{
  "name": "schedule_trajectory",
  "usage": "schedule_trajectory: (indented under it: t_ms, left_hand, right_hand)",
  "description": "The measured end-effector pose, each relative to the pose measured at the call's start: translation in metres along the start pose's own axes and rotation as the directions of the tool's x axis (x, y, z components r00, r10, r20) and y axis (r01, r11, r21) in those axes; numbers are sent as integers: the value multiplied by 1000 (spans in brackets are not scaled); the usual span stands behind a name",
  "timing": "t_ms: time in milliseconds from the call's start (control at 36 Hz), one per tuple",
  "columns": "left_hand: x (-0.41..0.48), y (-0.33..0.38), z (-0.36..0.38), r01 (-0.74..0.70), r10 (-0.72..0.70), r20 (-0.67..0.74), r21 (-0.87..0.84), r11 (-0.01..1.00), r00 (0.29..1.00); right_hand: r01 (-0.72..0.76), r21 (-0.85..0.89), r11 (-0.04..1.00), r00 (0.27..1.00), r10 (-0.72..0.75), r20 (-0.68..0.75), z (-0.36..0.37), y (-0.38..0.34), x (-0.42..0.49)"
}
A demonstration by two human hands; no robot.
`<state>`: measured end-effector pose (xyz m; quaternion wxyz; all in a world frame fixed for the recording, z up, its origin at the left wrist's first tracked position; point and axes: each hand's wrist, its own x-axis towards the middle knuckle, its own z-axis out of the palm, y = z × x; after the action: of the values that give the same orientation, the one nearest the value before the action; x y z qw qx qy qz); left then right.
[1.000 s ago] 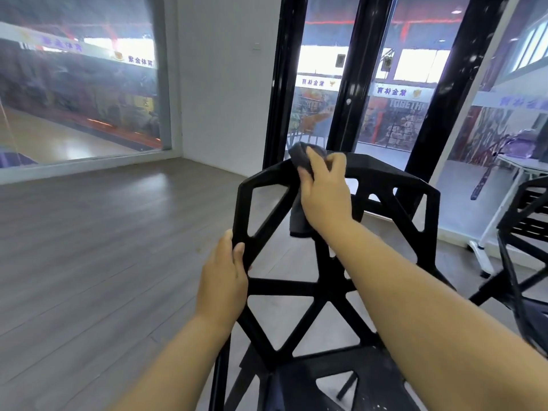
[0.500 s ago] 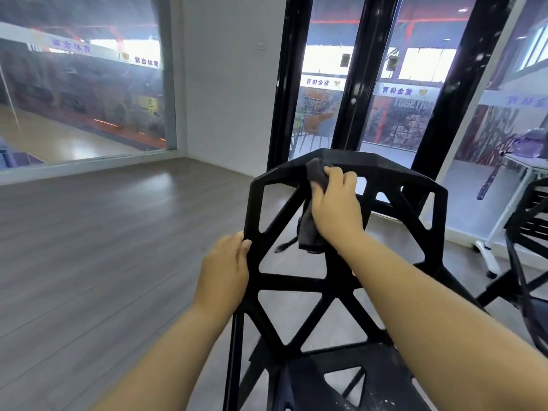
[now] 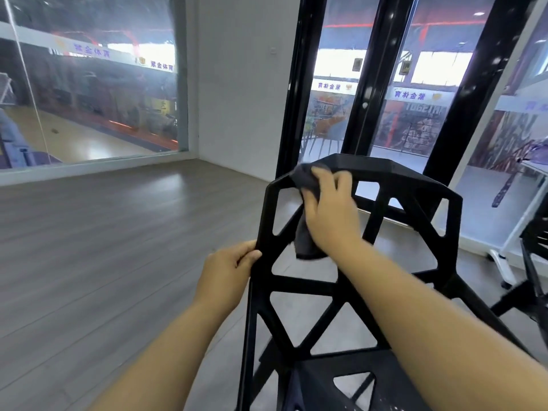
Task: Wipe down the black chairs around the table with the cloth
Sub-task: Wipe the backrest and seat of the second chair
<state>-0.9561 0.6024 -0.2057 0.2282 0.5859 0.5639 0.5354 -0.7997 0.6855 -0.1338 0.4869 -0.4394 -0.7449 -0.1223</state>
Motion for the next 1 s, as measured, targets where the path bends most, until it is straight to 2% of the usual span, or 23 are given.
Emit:
schedule_trajectory:
  t_ms: [111,250,306,389,472,528,611,667,778,861,1000]
  left_hand:
    - [-1,0,0,0,0,-1,-22,1000,1000]
    - [3,-3,0,35,-34,10,-12,999,999]
    - [3,-3,-2,69,-68,33,-33,997,997]
    - [1,-7,-7,68,-66,72,-14,998,995]
    - [-5,-5,-10,88,-79,110,-82,993,991]
    - [-7,-2,-10,113,-94,129,-146,983,987]
    - [-9,1,-9,166,-129,164,-236,957,978]
    - [-9,-1,-8,185,-143,169,-267,946,975]
    - [-10,-2,-6,167,-133,141,-266,949,981]
    - [-10,-6,-3,145,-134,64,-220,965,989]
    - [-15,-5,2,142,-136,43,-195,970,990]
  right_hand:
    - [-30,-36,999,998,28,-48,-2,-15,30]
    - [256,-3,967,967,-256,10,16,-30,-9]
    - [346,28,938,936,-347,57,21,-28,-36]
    - [385,112,916,883,-401,242,19,-19,-73]
    - [451,50,891,848,-445,287,10,-12,-72]
    - [394,42,918,888,-391,243,5,-14,-57]
    - [169,57,984,976,-175,132,3,-16,-33]
    - [115,41,993,985,-119,123,7,-14,-34]
    - [152,71,986,970,-163,180,19,-13,-78]
    - [273,56,960,926,-278,256,27,-16,-124]
    - [284,81,955,900,-295,323,20,-13,-142]
